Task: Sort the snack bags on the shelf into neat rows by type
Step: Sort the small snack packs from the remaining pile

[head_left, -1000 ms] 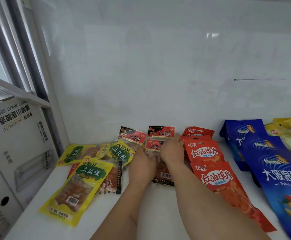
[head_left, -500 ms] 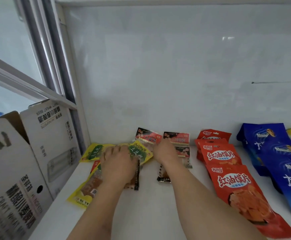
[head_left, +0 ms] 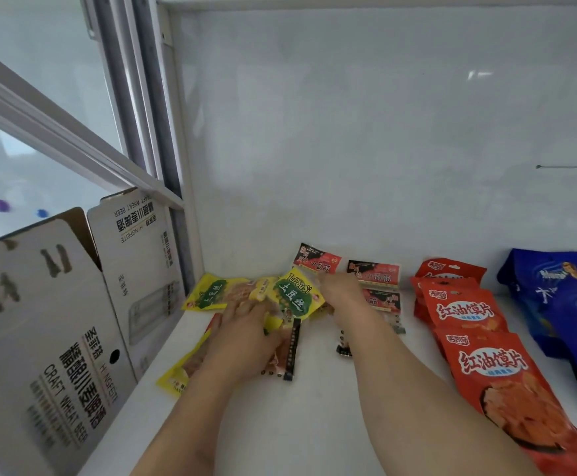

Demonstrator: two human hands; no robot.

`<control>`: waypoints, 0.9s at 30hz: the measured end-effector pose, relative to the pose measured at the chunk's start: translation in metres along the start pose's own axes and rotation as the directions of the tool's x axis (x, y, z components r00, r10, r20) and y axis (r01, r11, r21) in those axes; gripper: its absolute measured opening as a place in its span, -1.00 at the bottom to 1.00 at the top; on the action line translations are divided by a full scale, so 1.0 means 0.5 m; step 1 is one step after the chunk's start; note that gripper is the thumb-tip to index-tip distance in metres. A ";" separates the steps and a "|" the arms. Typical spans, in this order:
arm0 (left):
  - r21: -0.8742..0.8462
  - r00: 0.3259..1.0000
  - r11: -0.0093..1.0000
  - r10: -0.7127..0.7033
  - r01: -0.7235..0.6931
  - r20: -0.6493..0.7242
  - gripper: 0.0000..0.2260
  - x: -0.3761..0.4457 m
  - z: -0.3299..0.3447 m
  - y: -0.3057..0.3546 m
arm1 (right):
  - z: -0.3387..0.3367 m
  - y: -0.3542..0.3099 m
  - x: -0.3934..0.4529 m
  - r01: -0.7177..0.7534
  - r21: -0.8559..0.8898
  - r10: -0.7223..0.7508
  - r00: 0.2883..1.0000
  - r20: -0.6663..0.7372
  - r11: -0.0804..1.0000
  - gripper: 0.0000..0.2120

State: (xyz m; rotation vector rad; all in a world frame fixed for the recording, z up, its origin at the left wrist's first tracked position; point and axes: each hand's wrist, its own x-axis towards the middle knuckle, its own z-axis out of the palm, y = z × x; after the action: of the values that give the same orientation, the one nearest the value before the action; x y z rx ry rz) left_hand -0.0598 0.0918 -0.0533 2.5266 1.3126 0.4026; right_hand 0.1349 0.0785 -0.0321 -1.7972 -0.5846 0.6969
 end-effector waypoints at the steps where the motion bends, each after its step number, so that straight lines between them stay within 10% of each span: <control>1: 0.018 0.999 1.000 0.024 -0.025 0.044 -0.53 0.002 -0.001 0.003 | 0.002 0.001 -0.002 0.008 0.017 -0.009 1.000 0.019 1.000 -0.76; 9: 0.123 0.978 0.989 0.051 -0.077 0.203 -0.40 0.015 -0.007 0.010 | -0.003 0.017 0.016 0.051 0.270 -0.052 0.999 -0.003 0.962 -0.67; 16: 0.175 0.961 0.955 0.208 -0.240 0.185 -0.52 0.000 0.010 0.028 | -0.048 -0.012 -0.082 0.156 0.200 -0.143 0.987 -0.080 0.967 -0.61; 23: 0.184 1.000 0.983 0.018 -0.018 0.003 -0.14 -0.020 0.011 0.006 | -0.055 0.009 -0.081 0.190 0.063 -0.180 0.974 -0.141 0.980 -0.64; 27: 0.189 0.994 0.976 0.100 -0.108 0.053 -0.30 -0.027 0.013 0.005 | -0.051 0.018 -0.081 0.227 0.055 -0.218 0.967 -0.135 0.972 -0.65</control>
State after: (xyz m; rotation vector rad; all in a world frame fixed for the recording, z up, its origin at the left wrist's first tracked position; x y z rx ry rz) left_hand -0.0629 0.0786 -0.0600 2.7549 1.2617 0.2511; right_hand 0.1246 0.0310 -0.0266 -1.6662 -0.6549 0.4398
